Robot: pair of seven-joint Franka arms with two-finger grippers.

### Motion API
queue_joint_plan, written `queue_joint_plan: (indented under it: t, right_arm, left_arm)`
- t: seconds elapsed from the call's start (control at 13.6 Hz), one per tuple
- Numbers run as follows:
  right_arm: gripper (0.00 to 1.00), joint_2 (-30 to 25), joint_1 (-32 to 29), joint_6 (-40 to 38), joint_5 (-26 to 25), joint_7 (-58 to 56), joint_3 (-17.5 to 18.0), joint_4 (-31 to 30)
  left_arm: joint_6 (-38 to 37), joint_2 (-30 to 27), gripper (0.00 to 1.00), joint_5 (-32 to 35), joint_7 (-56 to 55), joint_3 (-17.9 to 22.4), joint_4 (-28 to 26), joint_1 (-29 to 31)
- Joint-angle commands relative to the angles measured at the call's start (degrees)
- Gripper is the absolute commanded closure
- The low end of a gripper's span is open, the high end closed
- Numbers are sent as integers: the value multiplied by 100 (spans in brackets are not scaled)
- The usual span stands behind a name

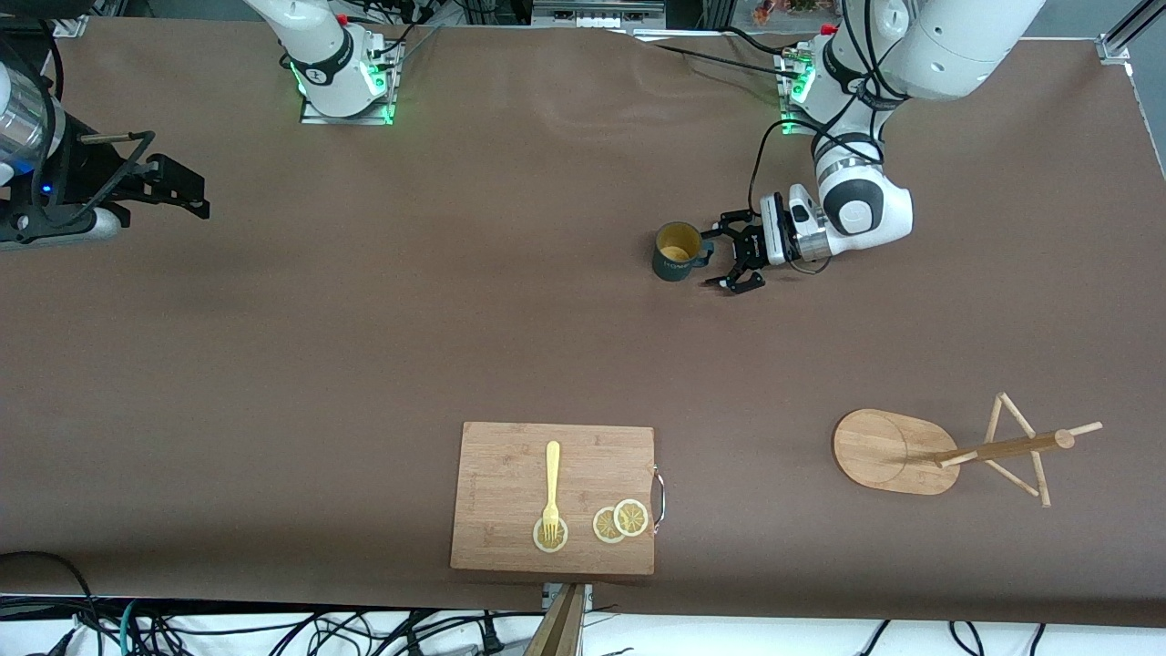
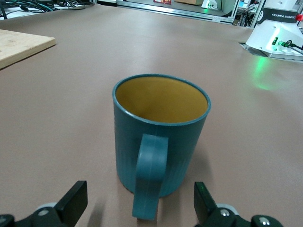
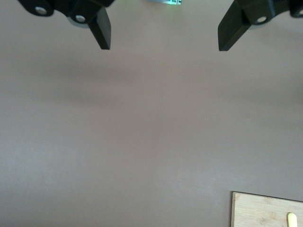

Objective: Pass cup and hang on rack
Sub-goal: 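Grasp the teal mug handle with the left gripper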

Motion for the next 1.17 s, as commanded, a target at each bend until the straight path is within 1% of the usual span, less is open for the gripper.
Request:
queue_joint_plan:
  t: [0.0, 0.15, 0.22, 0.29, 0.37, 0.44, 0.51, 0.59, 0.73, 0.88, 1.03, 1.1]
  right_arm:
    - [0, 24, -19, -126, -17, -16, 48, 129]
    - [0, 24, -10, -126, -17, -16, 48, 129]
    - [0, 24, -10, -126, -17, -16, 48, 129]
    - [0, 24, -19, -135, -17, -16, 48, 120]
    - [0, 24, -19, -135, -17, -16, 48, 120]
    - [0, 24, -10, -135, -17, -16, 48, 120]
    - [0, 24, -10, -135, -17, -16, 48, 120]
    - [0, 24, -10, -135, -17, -16, 48, 120]
    - [0, 24, -10, -135, -17, -16, 48, 129]
    - [0, 6, -1, -135, -17, -16, 109, 129]
    - [0, 6, -10, -135, -35, -16, 127, 129]
    - [0, 6, -10, -135, -35, -16, 127, 129]
  left_arm:
    - [-56, 22, 5, -343, 737, -1, -138, -16]
    - [-57, 22, 38, -378, 685, -36, -156, -16]
    - [-57, 22, 46, -396, 675, -36, -156, -16]
    - [-65, 22, 73, -457, 667, -36, -174, -16]
    - [-65, 22, 81, -527, 667, -36, -217, -16]
    - [-65, 13, 93, -536, 667, -36, -218, -16]
    - [-65, 4, 100, -536, 667, -27, -218, -16]
    - [-65, -4, 100, -536, 580, -27, -192, -16]
    - [-65, -74, 100, -502, 46, -18, -156, -8]
    - [-65, -258, 100, -283, -997, -1, -86, 71]
    - [-109, -574, 100, 417, -2490, -1, -16, 246]
    - [-292, -767, 100, 848, -3272, 8, 37, 430]
